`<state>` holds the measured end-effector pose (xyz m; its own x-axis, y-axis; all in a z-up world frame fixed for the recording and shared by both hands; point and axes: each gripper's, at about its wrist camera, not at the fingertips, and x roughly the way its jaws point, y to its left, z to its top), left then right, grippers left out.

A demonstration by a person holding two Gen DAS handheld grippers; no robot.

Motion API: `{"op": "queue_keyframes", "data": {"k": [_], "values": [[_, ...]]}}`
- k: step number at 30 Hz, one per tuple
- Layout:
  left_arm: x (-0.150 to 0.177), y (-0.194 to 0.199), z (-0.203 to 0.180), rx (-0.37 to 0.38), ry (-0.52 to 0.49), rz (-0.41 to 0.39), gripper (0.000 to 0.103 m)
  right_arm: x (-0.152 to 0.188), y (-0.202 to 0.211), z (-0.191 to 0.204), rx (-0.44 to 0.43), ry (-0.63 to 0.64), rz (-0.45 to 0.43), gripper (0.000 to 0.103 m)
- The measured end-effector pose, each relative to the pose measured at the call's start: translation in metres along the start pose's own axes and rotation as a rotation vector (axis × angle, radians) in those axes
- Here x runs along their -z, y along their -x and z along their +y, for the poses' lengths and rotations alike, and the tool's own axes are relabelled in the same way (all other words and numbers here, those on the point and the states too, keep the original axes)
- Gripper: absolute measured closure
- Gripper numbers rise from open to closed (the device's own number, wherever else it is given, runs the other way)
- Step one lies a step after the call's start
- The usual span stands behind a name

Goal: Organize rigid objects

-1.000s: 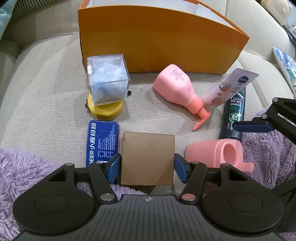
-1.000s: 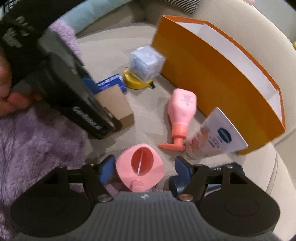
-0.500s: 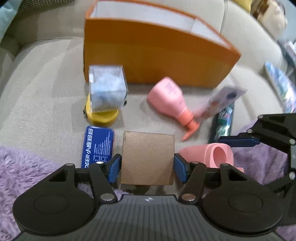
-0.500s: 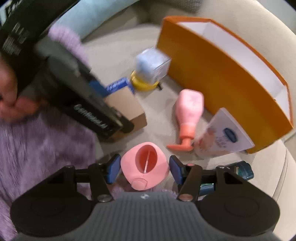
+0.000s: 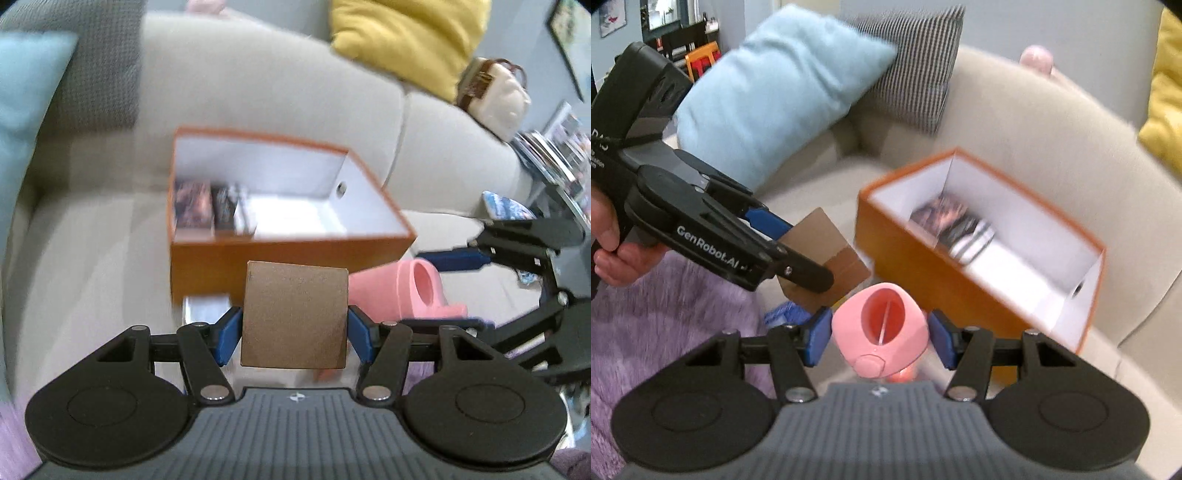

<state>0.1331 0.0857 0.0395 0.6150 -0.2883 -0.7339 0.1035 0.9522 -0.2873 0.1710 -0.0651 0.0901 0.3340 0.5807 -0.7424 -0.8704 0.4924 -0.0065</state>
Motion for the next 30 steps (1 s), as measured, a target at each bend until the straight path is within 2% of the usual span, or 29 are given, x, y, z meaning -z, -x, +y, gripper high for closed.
{"op": "queue_keyframes", "data": {"k": [3,7,10,12,15,19,23,30], "values": [[-0.036,-0.007,-0.008,-0.029,-0.117,0.004,0.034,-0.022,0.004,-0.024,0.034,-0.009,-0.043,0.044],[-0.084,-0.036,-0.011,-0.081,-0.225,0.076,0.034,-0.043,-0.010,-0.062,0.076,-0.079,-0.045,0.044],[-0.111,-0.068,-0.006,-0.109,-0.249,0.175,0.034,-0.051,-0.034,-0.092,0.074,-0.179,-0.016,0.044],[-0.124,-0.097,0.001,-0.131,-0.205,0.252,0.034,-0.051,-0.055,-0.113,0.060,-0.265,0.012,0.044],[-0.127,-0.135,0.008,-0.207,-0.122,0.364,0.034,-0.046,-0.077,-0.132,0.043,-0.356,0.036,0.044],[-0.123,-0.179,0.013,-0.297,-0.082,0.459,0.034,-0.039,-0.102,-0.143,0.044,-0.404,0.072,0.044],[-0.115,-0.211,0.017,-0.366,-0.100,0.527,0.033,-0.033,-0.120,-0.153,0.025,-0.421,0.101,0.044],[-0.104,-0.244,0.018,-0.470,-0.177,0.588,0.033,-0.024,-0.150,-0.157,-0.025,-0.400,0.138,0.044]]}}
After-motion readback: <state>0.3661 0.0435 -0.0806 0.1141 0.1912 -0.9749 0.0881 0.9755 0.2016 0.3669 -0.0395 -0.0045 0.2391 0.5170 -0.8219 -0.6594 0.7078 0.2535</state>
